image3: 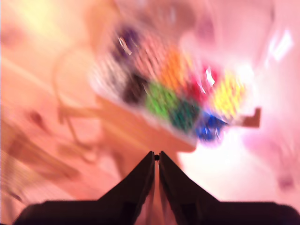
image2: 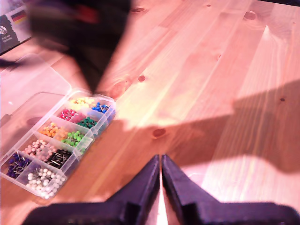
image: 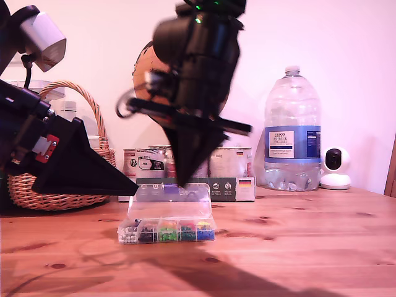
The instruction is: Sort the loose pins on the table into their correct compartments
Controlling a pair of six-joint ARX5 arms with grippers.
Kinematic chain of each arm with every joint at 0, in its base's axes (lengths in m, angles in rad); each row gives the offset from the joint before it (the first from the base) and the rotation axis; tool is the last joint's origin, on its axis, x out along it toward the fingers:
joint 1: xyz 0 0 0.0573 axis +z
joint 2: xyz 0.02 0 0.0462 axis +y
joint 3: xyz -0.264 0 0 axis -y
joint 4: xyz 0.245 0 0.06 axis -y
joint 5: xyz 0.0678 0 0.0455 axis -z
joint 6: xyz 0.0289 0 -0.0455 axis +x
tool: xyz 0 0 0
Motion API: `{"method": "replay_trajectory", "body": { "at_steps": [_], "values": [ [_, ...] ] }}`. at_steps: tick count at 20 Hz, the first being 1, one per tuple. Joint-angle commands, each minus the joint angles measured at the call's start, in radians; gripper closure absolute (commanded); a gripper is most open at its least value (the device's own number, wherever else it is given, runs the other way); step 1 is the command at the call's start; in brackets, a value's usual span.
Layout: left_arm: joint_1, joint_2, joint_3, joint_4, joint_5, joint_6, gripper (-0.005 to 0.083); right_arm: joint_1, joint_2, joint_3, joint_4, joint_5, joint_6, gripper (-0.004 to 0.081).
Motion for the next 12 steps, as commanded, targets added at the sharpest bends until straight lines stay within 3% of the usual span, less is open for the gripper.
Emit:
{"method": "replay_trajectory", "body": {
  "at_steps": [1,12],
  "values": [
    [0.002,-0.002,-0.016,0.004,0.001,-0.006,0.0797,0.007,0.016,-0.002,0.017,-0.006,-0.021,0.0780],
    [0.002,-0.002,-0.016,0.004,0.001,-0.006,0.0797,0.014,0.039,-0.002,0.145,-0.060,-0.031,0.0781]
  ]
}}
